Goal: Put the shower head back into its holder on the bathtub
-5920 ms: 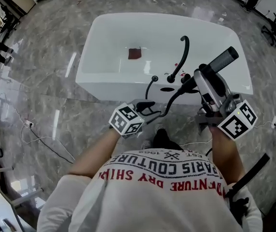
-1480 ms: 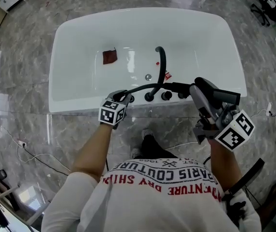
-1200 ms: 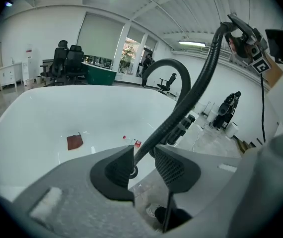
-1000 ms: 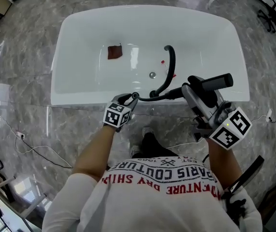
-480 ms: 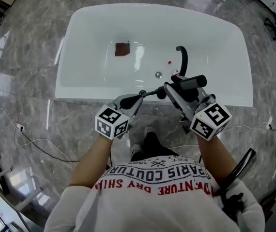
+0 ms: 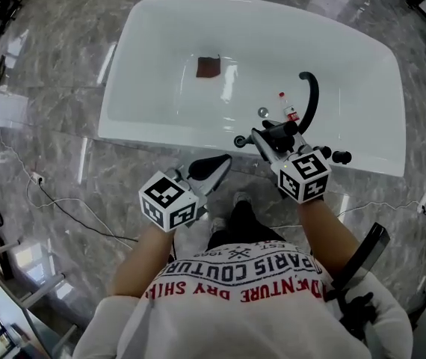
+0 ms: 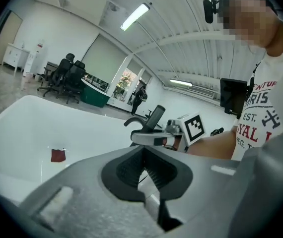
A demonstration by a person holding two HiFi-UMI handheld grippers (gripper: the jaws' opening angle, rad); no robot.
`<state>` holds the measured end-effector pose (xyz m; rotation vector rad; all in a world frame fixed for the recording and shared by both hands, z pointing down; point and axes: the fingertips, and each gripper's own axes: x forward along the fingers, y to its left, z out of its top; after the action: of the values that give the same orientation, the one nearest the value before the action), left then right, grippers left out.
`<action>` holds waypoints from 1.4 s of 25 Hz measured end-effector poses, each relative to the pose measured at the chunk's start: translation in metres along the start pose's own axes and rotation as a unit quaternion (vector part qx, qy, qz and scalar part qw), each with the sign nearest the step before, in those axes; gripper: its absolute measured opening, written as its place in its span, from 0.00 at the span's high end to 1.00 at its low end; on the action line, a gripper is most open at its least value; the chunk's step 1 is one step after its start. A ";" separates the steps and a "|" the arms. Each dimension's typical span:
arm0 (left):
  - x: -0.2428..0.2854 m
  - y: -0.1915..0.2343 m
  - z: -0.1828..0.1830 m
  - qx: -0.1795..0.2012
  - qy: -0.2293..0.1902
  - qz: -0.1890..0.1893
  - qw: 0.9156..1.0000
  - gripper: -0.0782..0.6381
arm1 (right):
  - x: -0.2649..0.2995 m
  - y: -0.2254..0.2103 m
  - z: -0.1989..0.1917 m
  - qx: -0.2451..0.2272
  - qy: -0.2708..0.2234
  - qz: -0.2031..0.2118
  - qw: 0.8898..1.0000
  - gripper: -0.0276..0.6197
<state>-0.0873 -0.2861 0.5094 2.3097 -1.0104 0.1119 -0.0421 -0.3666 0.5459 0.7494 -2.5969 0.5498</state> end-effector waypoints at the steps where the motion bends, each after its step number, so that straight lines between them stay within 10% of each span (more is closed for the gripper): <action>1: -0.003 0.002 -0.001 -0.006 -0.003 0.001 1.000 0.89 | 0.007 -0.003 -0.009 -0.001 0.009 -0.003 1.000 0.75; 20: -0.030 0.003 -0.004 -0.019 -0.013 0.013 1.000 0.89 | 0.079 -0.023 -0.134 -0.019 0.117 -0.023 0.993 0.76; 35: -0.034 0.004 -0.015 -0.028 -0.003 0.023 0.999 0.89 | 0.104 -0.022 -0.142 -0.037 0.123 -0.018 0.992 0.76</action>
<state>-0.1112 -0.2580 0.5134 2.2382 -1.0572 0.0937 -0.0756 -0.3613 0.7202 0.6586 -2.3577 0.4989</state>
